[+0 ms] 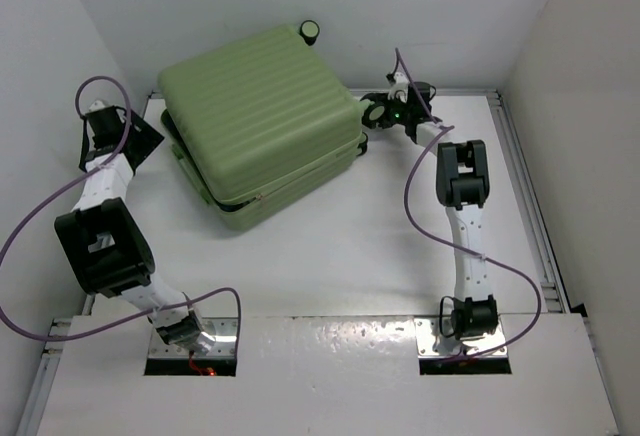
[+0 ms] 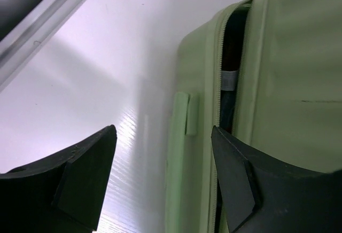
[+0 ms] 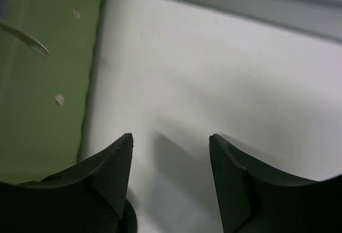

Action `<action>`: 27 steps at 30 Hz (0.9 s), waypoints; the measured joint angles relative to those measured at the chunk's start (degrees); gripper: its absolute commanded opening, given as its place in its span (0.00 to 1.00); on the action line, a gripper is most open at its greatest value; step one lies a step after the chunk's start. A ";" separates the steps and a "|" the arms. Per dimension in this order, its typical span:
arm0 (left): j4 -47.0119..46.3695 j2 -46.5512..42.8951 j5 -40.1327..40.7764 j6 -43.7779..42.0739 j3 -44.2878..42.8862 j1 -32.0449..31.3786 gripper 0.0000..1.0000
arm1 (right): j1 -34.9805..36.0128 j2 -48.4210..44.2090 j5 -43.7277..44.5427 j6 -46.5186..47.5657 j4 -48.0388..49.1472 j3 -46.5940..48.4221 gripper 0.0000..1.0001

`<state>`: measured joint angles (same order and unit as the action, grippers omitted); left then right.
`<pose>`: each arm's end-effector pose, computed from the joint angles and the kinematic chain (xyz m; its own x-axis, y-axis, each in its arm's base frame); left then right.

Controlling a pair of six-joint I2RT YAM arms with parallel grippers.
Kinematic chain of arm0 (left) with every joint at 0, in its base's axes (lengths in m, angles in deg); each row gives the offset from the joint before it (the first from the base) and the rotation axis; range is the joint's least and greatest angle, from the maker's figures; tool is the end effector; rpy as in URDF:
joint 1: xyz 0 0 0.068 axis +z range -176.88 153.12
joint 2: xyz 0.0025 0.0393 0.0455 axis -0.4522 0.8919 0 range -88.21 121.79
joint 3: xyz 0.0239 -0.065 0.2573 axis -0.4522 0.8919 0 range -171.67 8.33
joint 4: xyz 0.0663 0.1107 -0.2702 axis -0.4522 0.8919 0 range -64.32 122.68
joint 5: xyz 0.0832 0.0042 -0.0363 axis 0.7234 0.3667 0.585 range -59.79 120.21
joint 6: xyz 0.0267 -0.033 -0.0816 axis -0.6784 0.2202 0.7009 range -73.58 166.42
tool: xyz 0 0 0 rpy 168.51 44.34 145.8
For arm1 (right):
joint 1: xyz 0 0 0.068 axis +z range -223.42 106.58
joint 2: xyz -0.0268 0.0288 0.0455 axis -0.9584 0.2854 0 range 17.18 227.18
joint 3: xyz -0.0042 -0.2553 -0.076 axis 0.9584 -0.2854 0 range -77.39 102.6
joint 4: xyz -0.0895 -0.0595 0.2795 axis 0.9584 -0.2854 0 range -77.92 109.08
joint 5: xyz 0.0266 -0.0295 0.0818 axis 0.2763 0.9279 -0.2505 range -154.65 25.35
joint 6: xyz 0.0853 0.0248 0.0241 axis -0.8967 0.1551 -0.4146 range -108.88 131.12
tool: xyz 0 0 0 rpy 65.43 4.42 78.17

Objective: Pack the luggage

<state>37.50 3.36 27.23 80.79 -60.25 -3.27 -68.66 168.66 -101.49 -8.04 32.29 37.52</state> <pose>0.4061 0.1730 0.2254 -0.2280 -0.7149 -0.6610 -0.5932 0.6403 -0.4880 0.6332 0.1024 0.0591 -0.5750 0.2157 -0.7892 -0.4512 0.7210 0.5259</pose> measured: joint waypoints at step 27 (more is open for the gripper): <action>2.60 13.57 2.25 -3.04 -9.42 -1.01 0.77 | 7.69 -27.17 -16.74 32.46 -34.77 -29.18 0.34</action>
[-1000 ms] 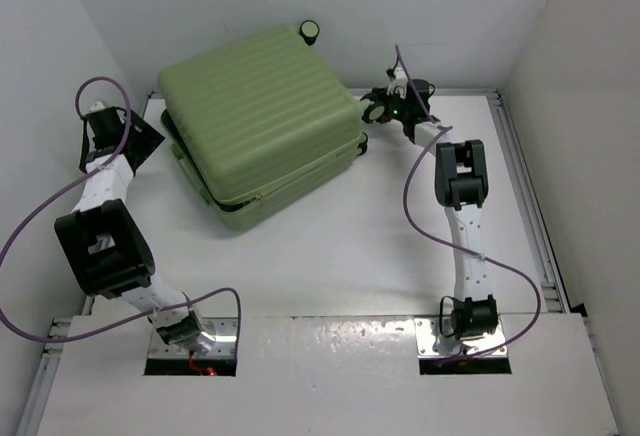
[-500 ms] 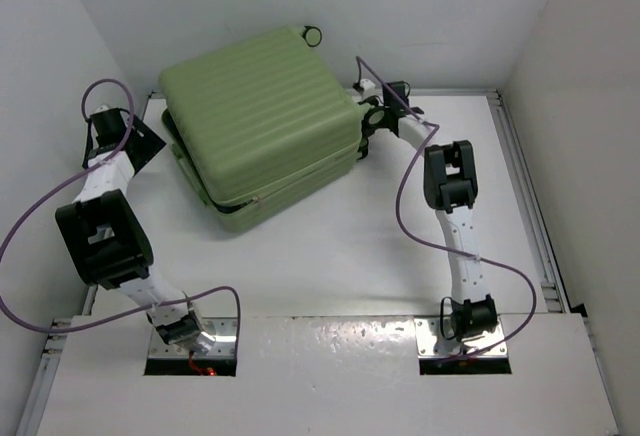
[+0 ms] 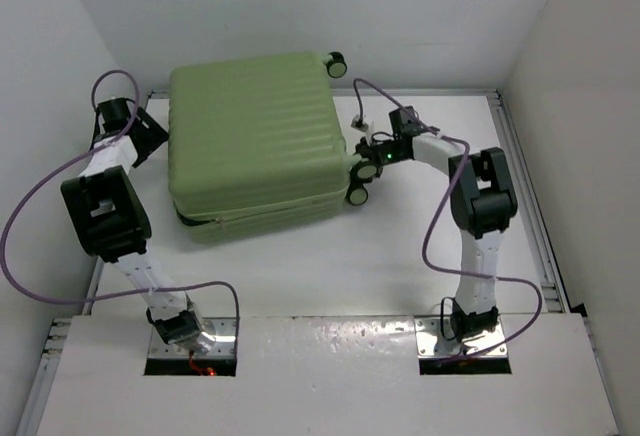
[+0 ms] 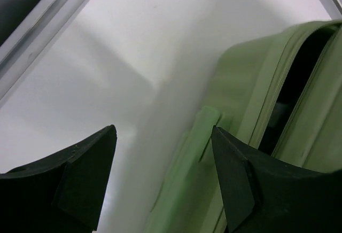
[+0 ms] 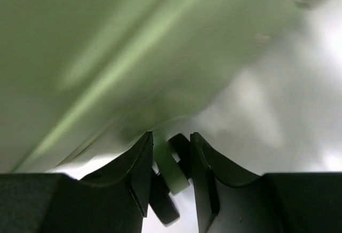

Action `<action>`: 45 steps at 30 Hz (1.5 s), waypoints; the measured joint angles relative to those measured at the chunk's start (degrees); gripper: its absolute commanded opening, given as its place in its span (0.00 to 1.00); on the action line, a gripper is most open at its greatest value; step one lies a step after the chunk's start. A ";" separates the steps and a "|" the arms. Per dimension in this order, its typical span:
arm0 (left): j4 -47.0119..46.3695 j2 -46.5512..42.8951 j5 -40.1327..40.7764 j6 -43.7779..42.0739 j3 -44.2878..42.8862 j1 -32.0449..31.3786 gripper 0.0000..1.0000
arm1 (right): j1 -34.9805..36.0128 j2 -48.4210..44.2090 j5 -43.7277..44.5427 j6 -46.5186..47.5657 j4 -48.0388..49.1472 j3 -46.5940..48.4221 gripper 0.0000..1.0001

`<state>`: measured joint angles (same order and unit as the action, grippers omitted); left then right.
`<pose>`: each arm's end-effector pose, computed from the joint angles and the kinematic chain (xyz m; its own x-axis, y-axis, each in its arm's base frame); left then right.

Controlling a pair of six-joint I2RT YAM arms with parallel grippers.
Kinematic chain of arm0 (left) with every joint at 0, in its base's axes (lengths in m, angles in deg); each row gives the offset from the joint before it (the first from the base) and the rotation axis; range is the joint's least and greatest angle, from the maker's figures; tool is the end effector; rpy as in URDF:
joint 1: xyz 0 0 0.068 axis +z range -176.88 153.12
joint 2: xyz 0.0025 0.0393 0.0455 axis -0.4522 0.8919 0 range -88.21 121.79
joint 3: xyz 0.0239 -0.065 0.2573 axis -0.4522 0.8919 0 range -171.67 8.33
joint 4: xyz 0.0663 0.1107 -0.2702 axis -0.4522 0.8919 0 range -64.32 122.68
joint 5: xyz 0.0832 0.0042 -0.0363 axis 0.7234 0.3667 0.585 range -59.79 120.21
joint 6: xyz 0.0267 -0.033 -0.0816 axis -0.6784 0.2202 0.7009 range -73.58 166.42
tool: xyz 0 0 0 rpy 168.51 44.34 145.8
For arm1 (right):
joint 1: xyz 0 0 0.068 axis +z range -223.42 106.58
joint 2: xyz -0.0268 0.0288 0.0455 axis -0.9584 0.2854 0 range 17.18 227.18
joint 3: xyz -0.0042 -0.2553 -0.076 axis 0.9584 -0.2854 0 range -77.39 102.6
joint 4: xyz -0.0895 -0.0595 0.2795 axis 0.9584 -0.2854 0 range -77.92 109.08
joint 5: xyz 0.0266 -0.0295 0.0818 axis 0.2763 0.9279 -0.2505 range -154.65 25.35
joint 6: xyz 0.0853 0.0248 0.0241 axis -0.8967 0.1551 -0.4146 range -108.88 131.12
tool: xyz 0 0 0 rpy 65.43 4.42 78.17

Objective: Pack the luggage

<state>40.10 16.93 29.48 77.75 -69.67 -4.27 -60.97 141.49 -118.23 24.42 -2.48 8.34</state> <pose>0.4485 0.1858 0.1815 -0.3277 -0.6997 -0.6348 -0.6393 0.6590 -0.3963 0.4609 0.1698 0.0884 -0.7047 -0.2954 -0.6451 -0.7001 0.4371 0.5646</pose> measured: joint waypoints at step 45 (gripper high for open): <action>-10.29 15.23 -26.47 -11.50 -22.45 -9.01 0.67 | -3.34 -10.27 23.96 -40.17 47.25 -12.22 0.40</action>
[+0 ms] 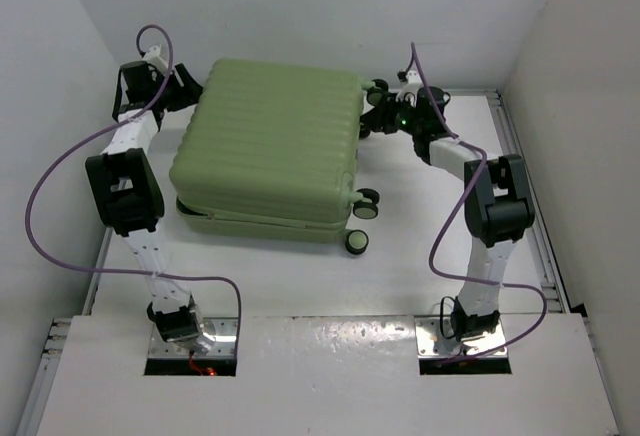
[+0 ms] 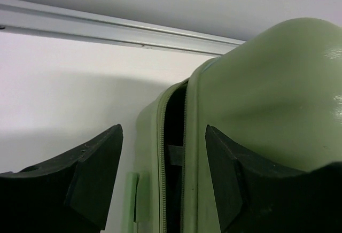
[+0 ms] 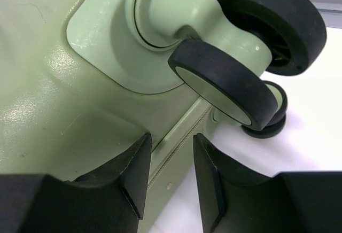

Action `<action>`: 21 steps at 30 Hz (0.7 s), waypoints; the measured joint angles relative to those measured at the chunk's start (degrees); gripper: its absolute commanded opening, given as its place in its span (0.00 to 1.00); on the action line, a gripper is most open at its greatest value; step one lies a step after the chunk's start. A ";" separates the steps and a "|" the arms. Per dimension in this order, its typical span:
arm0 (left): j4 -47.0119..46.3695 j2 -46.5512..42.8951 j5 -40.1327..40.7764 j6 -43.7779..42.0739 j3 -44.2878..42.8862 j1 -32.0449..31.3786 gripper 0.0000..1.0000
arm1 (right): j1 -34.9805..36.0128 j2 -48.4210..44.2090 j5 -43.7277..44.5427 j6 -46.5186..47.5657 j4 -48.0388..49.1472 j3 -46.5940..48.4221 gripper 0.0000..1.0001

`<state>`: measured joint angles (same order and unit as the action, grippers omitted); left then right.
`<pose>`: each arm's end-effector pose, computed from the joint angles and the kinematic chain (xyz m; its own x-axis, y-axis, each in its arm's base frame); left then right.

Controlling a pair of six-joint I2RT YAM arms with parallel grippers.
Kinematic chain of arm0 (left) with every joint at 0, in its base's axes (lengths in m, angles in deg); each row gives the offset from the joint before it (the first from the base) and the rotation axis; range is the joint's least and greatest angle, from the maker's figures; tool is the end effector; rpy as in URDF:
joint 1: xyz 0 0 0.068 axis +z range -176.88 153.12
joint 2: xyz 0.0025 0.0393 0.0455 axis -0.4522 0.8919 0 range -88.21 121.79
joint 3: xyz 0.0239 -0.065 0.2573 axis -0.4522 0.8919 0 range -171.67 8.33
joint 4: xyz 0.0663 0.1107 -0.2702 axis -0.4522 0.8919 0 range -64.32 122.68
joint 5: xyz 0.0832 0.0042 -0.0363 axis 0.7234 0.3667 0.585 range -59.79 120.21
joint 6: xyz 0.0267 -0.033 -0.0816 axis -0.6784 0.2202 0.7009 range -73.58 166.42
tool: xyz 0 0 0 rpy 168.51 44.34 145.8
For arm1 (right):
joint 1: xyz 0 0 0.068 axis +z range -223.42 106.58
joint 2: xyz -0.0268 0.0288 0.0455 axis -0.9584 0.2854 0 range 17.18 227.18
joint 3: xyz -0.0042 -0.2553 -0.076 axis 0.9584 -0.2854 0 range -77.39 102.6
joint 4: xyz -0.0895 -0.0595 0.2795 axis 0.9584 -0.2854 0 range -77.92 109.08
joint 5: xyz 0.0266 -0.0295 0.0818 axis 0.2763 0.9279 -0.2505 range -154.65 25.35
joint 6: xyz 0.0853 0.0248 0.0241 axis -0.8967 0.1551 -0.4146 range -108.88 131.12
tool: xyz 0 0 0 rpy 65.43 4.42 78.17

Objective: Pack the luggage

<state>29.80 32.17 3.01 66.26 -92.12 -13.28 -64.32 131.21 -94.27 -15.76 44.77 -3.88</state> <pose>0.5661 0.0982 0.2347 -0.4392 -0.4168 -0.7958 0.0504 0.8730 -0.4851 0.5085 0.1227 0.1715 -0.5009 0.3178 -0.8051 -0.4292 0.7165 0.5499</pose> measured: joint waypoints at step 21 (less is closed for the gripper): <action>-9.35 -0.17 -9.35 3.52 4.11 1.31 0.59 | 0.04 0.50 -3.96 -14.67 20.57 0.46 0.41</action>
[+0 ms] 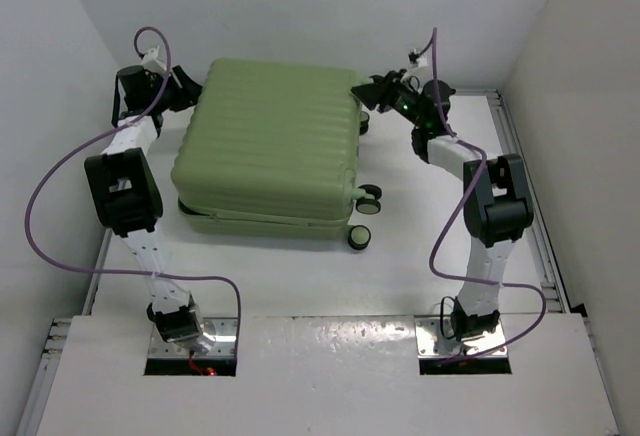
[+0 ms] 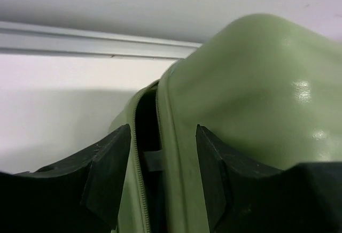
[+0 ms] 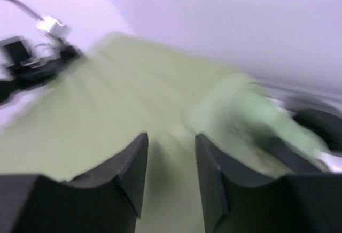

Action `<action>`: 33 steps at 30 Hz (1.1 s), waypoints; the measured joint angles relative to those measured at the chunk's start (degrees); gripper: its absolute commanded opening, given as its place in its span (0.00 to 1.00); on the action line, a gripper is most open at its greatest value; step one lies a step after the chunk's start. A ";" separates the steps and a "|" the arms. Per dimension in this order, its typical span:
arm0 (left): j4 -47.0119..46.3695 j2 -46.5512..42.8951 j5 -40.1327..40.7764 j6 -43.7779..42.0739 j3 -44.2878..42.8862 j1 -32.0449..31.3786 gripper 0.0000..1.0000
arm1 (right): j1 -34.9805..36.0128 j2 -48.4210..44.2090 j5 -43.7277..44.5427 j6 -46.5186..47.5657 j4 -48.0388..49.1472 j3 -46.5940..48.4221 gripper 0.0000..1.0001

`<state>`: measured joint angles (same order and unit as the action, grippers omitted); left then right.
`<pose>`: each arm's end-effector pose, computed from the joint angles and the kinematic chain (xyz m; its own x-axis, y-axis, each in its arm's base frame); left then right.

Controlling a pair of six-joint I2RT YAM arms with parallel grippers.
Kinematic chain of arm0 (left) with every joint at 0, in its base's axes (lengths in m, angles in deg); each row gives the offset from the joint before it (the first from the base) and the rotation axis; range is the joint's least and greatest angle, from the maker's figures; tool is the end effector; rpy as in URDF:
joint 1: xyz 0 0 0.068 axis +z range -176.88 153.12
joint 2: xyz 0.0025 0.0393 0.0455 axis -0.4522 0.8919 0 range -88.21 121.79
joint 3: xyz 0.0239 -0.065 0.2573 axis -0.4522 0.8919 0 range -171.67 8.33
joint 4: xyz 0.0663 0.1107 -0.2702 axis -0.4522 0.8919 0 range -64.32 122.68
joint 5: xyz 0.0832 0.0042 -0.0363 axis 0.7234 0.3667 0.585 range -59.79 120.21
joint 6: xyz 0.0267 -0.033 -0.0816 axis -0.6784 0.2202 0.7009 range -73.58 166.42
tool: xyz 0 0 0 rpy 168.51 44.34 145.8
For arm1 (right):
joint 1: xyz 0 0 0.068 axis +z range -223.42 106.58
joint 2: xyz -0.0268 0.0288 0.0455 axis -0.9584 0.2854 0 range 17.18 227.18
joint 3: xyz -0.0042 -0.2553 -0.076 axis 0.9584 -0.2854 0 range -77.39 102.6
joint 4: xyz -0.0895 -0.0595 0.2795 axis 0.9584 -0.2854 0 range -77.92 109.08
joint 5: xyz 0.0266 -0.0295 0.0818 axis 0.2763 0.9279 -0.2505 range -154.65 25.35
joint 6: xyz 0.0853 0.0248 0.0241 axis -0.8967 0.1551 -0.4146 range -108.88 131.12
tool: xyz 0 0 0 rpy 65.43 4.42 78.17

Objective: Pack the luggage

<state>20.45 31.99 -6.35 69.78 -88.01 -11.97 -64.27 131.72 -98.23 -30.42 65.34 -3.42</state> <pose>0.5610 0.0986 0.2307 -0.4176 -0.4408 -0.7945 0.1886 0.8134 -0.5504 0.5108 0.1285 0.2219 -0.3749 0.4992 -0.7812 -0.5708 0.5397 0.6188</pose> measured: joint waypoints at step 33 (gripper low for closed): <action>23.39 -39.60 20.26 -11.39 20.22 6.25 0.71 | -12.28 -19.56 -5.16 16.17 -35.58 -5.44 0.27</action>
<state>43.84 -7.61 13.91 58.39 -67.79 -5.71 -76.56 112.16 -103.39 -14.25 29.76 -8.86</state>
